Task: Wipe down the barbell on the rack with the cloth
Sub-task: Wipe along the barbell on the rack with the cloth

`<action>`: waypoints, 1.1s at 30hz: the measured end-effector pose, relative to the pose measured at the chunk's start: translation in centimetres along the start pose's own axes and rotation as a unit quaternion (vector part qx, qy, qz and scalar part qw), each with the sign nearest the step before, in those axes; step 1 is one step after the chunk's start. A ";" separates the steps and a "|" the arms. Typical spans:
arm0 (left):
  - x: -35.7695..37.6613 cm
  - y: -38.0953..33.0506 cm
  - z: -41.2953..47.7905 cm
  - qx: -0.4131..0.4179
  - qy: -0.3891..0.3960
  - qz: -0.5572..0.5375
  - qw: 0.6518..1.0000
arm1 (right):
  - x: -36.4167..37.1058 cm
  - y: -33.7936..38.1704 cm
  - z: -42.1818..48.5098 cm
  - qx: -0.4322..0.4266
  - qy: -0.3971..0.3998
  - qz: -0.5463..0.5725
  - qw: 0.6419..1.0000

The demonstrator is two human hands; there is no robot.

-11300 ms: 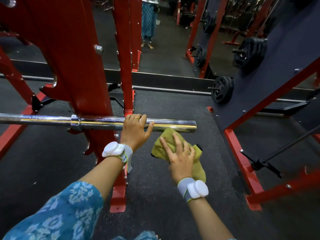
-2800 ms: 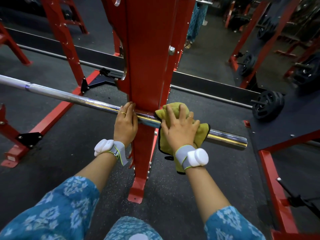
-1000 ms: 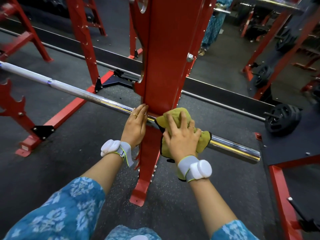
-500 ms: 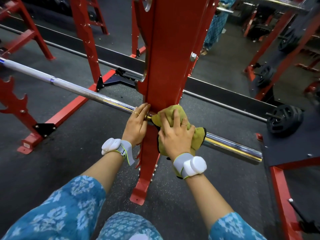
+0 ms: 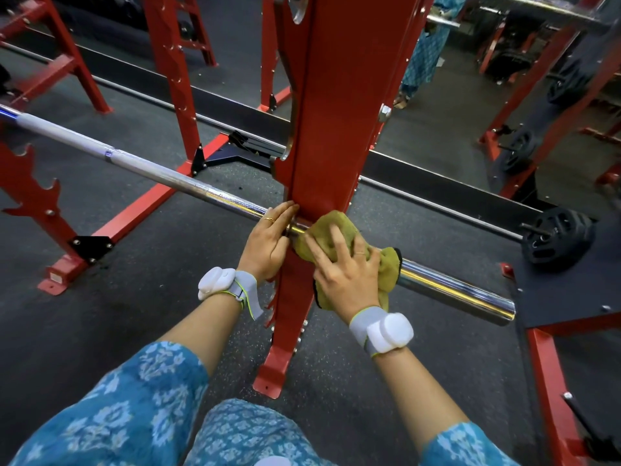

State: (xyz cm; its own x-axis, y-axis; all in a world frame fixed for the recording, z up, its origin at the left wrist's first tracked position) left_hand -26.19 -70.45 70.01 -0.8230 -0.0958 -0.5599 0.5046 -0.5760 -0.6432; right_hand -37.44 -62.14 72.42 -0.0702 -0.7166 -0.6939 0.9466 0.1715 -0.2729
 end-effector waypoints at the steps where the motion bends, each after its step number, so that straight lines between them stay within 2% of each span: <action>1: -0.2 0.0 0.1 0.001 0.002 -0.002 1.000 | -0.1 0.0 -0.5 -0.014 -0.004 -0.003 1.000; 7: 0.1 0.3 -0.1 -0.001 -0.025 0.150 0.988 | -0.1 0.1 1.7 0.002 0.006 0.017 1.000; 13: 0.6 1.2 -0.1 0.008 0.019 0.121 0.992 | -0.3 0.9 2.4 -0.015 0.012 0.042 0.999; 16: 0.4 1.0 -0.1 0.012 0.015 0.117 0.993 | -0.7 0.1 0.2 -0.046 -0.005 0.022 0.999; 20: 0.3 0.9 -0.2 -0.007 0.009 0.094 0.995 | -0.7 -0.5 -2.5 -0.043 -0.016 0.010 0.999; 29: 0.4 1.0 -0.1 -0.024 -0.008 0.073 0.997 | 0.0 2.0 1.8 -0.002 -0.001 0.047 0.999; 33: 0.3 1.0 0.0 -0.020 -0.013 0.090 0.996 | -0.6 1.2 -0.4 -0.053 -0.022 0.031 0.998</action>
State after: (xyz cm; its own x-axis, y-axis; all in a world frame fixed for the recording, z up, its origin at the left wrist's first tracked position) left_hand -25.92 -71.06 69.25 -0.7249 -0.2155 -0.6543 0.6537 -0.5150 -0.5545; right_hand -36.43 -61.25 72.21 0.0032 -0.7317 -0.6817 0.9096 0.2854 -0.3021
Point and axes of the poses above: each hand's wrist, its own z-axis towards the middle knuckle, its own x-axis out of the palm, y = z × x, the point moved 9 cm from there along z, towards the middle knuckle, and after that the axes turned 3 degrees about z, right-handed, at the moved point
